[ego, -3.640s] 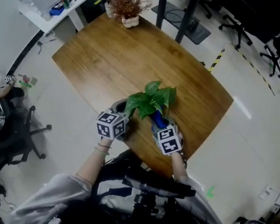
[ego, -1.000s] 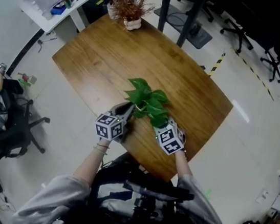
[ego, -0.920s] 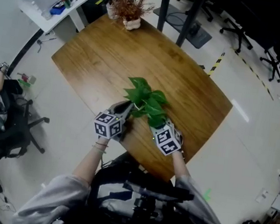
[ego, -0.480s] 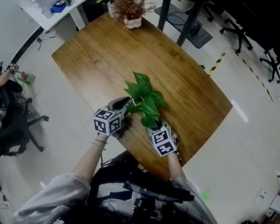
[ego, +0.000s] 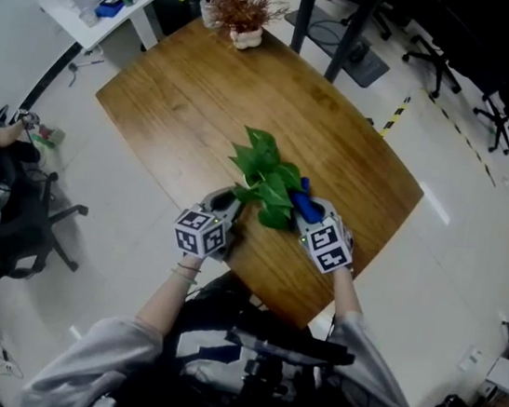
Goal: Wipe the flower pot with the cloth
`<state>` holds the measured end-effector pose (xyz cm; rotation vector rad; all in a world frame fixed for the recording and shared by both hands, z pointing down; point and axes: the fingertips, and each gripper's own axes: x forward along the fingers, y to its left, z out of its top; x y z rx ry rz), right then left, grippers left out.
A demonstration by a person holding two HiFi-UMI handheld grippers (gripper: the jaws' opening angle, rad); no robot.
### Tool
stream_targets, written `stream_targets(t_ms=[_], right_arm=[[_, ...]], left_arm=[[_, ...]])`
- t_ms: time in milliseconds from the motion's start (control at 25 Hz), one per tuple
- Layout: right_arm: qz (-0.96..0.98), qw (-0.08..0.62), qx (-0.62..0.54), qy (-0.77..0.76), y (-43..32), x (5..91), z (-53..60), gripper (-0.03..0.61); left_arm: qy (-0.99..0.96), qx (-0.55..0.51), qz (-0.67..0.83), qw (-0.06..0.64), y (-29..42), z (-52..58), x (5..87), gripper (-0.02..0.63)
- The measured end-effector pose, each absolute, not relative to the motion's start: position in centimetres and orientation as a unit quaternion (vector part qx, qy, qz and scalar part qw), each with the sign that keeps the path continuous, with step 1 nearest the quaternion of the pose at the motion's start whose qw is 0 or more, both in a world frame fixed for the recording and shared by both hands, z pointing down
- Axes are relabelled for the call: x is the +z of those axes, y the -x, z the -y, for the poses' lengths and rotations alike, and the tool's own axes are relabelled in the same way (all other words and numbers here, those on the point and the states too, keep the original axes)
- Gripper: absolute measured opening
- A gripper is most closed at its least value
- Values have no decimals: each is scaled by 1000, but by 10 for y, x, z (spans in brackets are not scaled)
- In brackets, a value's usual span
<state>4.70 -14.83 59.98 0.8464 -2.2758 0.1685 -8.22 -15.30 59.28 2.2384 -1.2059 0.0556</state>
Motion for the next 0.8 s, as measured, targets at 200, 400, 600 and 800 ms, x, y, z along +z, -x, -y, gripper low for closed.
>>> stream_targets(t_ms=[200,400,600,800], right_arm=[[888,345,56,-298,-18,598,160,69],[891,347,71,-285,1,607,147,69],[891,353,87,-271,17,619,130,69],[888,360,107,-267,31,632,123,69]], left_arm=[[-844,37,448,291,87,158,597,55],[-850,55,445,277,96,167,597,55],[-848,53,450,276,107,184,596,55],[-848,73,451,270,109,193,600,55]])
